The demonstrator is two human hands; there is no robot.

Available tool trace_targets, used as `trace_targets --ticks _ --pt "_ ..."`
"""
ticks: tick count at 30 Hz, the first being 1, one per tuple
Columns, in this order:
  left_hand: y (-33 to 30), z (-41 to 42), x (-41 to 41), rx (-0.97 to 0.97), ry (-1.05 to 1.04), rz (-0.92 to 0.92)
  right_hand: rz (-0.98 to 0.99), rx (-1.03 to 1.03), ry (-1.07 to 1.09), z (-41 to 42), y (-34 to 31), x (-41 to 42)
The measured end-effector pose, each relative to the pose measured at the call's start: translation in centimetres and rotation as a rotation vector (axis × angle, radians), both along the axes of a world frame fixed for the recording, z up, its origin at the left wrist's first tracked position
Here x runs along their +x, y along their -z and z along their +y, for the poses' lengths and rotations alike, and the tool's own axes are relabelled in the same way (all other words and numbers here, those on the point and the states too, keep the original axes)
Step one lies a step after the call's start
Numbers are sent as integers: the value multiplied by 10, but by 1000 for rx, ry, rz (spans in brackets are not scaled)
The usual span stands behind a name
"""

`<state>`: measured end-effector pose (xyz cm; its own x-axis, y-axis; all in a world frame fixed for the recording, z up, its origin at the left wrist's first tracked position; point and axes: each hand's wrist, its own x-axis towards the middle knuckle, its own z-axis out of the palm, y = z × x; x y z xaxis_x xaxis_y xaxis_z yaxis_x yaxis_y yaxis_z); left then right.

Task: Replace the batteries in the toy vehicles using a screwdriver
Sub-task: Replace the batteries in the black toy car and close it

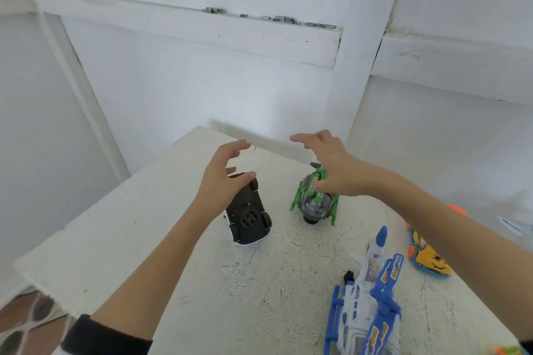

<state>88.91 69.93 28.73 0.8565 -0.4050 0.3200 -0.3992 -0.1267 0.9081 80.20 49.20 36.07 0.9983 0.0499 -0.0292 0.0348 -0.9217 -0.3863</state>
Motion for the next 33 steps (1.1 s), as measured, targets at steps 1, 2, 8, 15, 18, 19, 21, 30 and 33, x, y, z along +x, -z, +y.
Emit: trace_targets --ticks 1,2,8,15,18,19,21,30,33 --pt "6 12 -3 -15 -62 0 46 82 -38 10 2 3" --pt "14 22 -6 -26 -126 15 94 136 -74 20 6 6" --pt "70 47 -34 63 -124 335 331 69 -164 63 47 28" --pt "74 24 -36 -5 54 434 333 204 -62 74 70 41" --pt "75 19 -33 -27 39 425 333 237 -39 72 73 42" --pt "75 19 -32 -16 24 413 330 249 -33 72 74 42" --pt "75 19 -29 -12 13 411 317 266 -27 72 74 40" --pt "30 14 -16 -224 59 317 -76 406 49 64 37 25" --pt "6 2 -23 -258 107 250 -157 391 65 51 19 12"
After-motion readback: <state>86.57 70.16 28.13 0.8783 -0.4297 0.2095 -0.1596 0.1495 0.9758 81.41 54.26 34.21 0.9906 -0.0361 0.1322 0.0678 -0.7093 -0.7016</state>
